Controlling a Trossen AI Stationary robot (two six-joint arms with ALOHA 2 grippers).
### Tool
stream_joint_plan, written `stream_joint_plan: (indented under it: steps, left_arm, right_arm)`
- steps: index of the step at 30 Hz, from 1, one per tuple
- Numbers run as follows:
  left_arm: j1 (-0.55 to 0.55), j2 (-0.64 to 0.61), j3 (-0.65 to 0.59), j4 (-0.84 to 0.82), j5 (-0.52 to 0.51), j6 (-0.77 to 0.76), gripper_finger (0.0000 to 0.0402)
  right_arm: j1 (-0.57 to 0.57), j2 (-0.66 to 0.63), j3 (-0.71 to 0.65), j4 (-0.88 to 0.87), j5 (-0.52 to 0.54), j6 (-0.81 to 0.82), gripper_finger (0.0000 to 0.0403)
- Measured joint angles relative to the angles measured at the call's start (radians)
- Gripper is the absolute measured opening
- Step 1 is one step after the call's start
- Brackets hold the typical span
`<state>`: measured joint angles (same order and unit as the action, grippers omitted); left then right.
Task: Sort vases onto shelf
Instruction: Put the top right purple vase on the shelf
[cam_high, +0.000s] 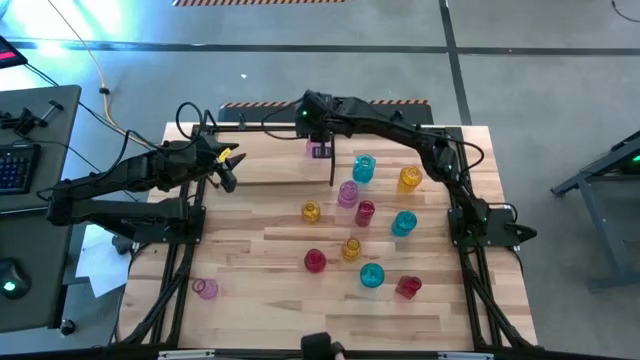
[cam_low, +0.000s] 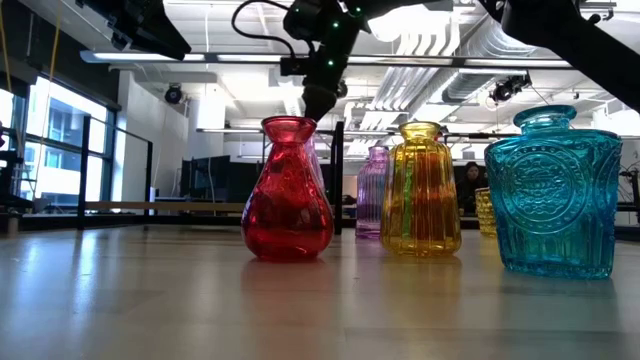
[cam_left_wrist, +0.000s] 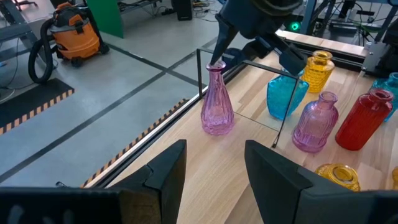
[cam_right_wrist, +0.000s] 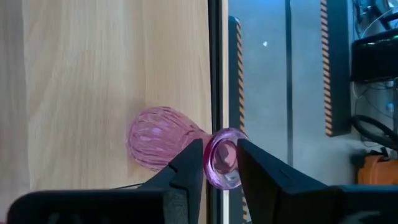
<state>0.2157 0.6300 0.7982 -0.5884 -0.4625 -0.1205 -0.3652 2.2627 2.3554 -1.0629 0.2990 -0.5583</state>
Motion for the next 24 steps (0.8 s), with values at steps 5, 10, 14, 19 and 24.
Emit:
stream_joint_plan:
  steps: [5, 10, 14, 19, 24]
  left_arm:
    - [0.0, 0.0, 0.0, -0.005, 0.0, 0.0, 0.0157]
    - [0.0, 0.0, 0.0, -0.028, 0.0, -0.007, 0.0157]
    - [0.0, 0.0, 0.0, -0.044, 0.0, -0.009, 0.0157]
    - [0.0, 0.0, 0.0, -0.047, 0.0, -0.009, 0.0157]
    - [0.0, 0.0, 0.0, -0.057, 0.005, -0.009, 0.0157]
  right_arm:
    - [0.007, 0.0, 0.0, 0.008, 0.031, 0.0, 0.0087]
    - [0.006, -0.004, 0.0, 0.028, 0.035, -0.004, 0.0087]
    - [0.007, -0.02, 0.0, 0.042, 0.038, -0.008, 0.0087]
    - [0.009, -0.053, 0.002, 0.041, 0.038, 0.005, 0.0087]
    - [0.02, -0.096, 0.002, 0.007, -0.006, 0.055, 0.0079]
